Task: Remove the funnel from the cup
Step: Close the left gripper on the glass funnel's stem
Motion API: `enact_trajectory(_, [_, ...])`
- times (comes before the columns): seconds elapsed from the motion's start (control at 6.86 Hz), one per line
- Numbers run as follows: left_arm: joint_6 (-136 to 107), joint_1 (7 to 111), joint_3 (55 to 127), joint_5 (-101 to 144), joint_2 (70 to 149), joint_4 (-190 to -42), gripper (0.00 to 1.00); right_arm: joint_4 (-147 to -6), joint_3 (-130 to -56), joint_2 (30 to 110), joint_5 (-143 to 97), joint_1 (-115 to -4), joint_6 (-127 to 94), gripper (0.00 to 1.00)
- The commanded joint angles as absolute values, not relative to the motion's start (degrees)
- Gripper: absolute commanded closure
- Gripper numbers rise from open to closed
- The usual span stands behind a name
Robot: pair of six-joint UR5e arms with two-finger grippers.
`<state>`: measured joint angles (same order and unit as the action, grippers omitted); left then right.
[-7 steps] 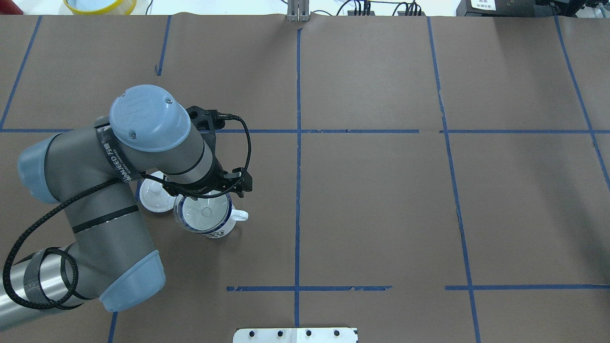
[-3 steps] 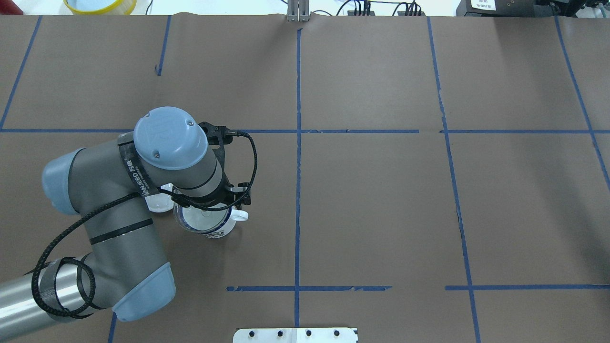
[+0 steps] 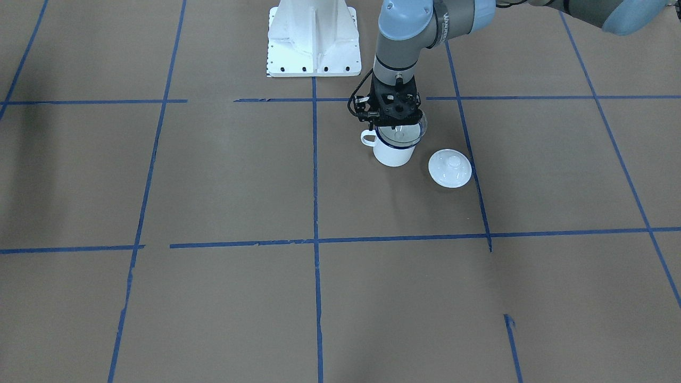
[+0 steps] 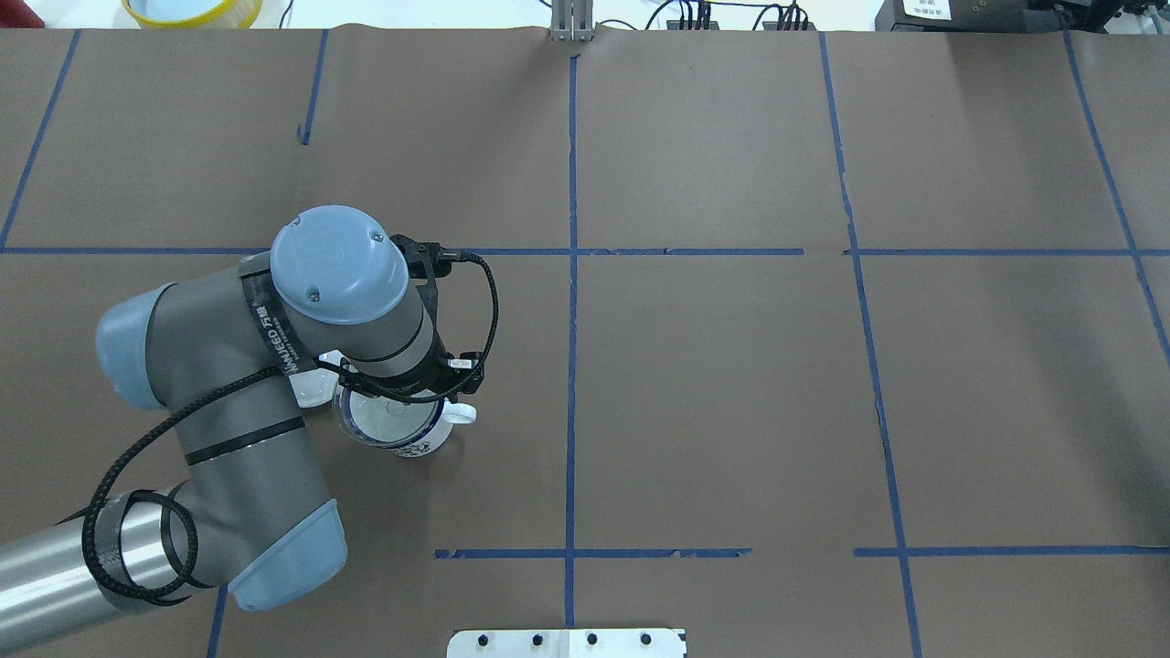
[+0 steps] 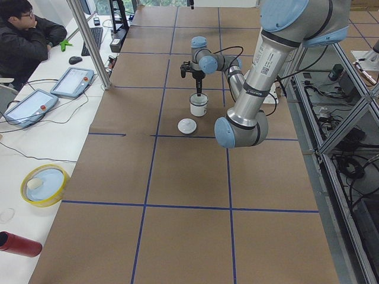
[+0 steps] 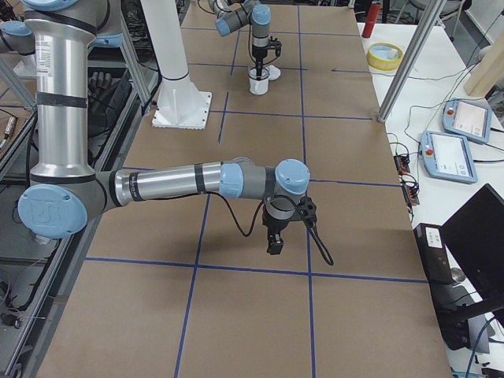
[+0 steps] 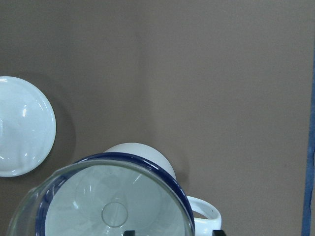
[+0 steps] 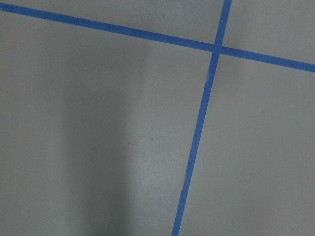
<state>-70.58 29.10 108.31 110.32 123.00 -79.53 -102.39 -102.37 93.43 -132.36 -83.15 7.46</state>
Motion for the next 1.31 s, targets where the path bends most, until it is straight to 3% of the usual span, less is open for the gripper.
enact_trajectory(0.0, [-70.6,29.1,107.6,110.4,123.6,-79.6,0.56,-102.4,-102.4,93.3,-132.4,-83.1,7.5,0.0])
enact_trajectory(0.44, [-70.6,29.3,108.6,110.4,123.5,-79.4,1.0,-102.4,-102.4,93.4,-132.4,-83.1,7.5,0.0])
enact_trajectory(1.17, [-70.4,36.4,124.4,113.0,123.8,-66.8,1.0,-102.4,-102.4,93.4,-132.4,-83.1,7.5,0.0])
